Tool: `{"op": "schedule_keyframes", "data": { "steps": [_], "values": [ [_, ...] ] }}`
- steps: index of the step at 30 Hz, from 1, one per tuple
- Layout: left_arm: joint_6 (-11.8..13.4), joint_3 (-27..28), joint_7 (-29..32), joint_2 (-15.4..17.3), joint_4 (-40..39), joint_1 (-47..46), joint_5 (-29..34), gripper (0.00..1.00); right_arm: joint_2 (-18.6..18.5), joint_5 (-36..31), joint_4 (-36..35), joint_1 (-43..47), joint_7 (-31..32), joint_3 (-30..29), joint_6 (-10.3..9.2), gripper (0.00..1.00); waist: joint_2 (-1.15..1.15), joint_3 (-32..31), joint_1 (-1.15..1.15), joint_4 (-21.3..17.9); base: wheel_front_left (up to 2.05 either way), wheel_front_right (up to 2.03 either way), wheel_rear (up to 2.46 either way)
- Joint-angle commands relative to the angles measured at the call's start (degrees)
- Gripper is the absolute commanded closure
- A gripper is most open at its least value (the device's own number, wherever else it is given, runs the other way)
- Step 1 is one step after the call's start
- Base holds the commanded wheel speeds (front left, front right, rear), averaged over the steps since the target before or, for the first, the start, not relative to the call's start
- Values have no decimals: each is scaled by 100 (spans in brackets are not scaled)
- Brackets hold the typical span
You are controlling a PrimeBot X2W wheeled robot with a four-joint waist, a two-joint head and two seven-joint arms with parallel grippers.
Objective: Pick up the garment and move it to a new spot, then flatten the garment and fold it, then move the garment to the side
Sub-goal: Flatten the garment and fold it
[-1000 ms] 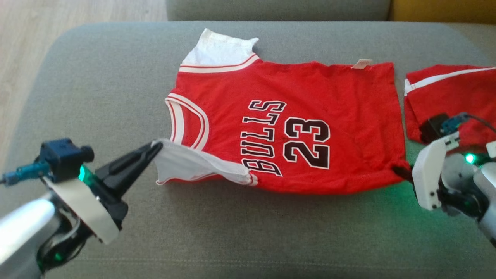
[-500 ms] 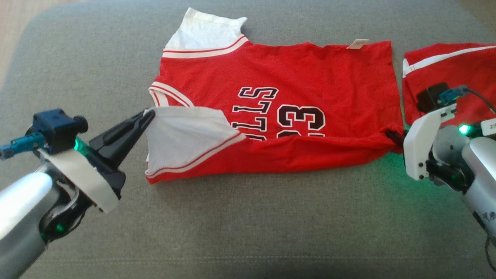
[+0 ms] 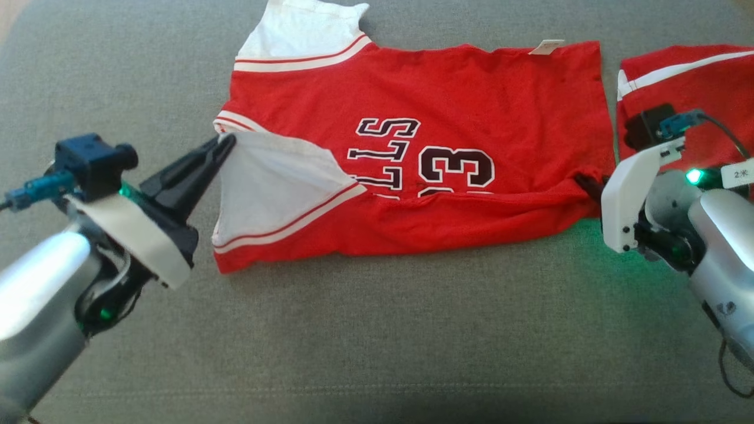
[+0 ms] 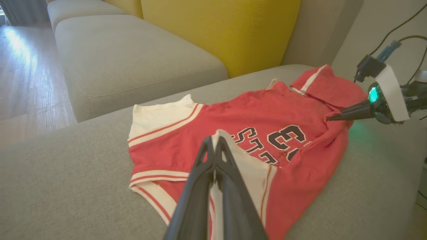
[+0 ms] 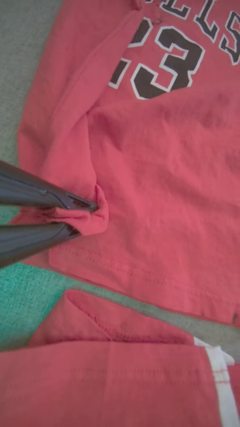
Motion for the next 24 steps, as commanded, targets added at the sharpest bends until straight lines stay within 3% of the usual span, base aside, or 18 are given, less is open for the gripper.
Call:
{"op": "schedule_keyframes", "data": {
  "steps": [1, 2, 3, 4, 5, 11, 18, 24],
  "values": [
    [8, 330, -35, 187, -31, -366, 39, 100, 3, -38, -89, -128, -83, -6, -5, 100, 0, 37, 0, -8, 0, 0, 0],
    [8, 350, -35, 152, 20, -391, 49, 100, 11, -54, -70, -144, -136, -22, -5, 79, 0, 51, 0, -10, 0, 0, 0],
    [8, 372, -35, 117, 86, -410, 62, 98, 21, -82, -44, -157, -213, -45, -5, 31, 0, 58, 0, -13, 0, 0, 0],
    [8, 397, -35, 78, 159, -423, 75, 53, 38, -97, 2, -163, -285, -82, -5, 0, 0, 58, 0, -17, 0, 0, 0],
    [8, 439, -35, 32, 234, -431, 86, 0, 69, -96, 51, -164, -350, -124, -5, 0, 0, 53, 0, -20, 0, 0, 0],
    [8, 812, -35, -236, 575, -372, 85, 0, 289, 70, 245, -71, -901, -431, -5, 0, 0, -100, 0, -14, 0, 0, 0],
    [8, 2538, -35, -794, 558, 364, 423, 0, 566, 634, 119, 297, -1627, -954, -5, 0, 0, -409, 0, 39, 0, 0, 0],
    [48, 4304, -35, -1658, 85, 1552, 950, 0, 539, 651, -555, 865, -2626, -1296, -5, 0, 0, -743, 0, 167, 0, 0, 0]
  ]
}}
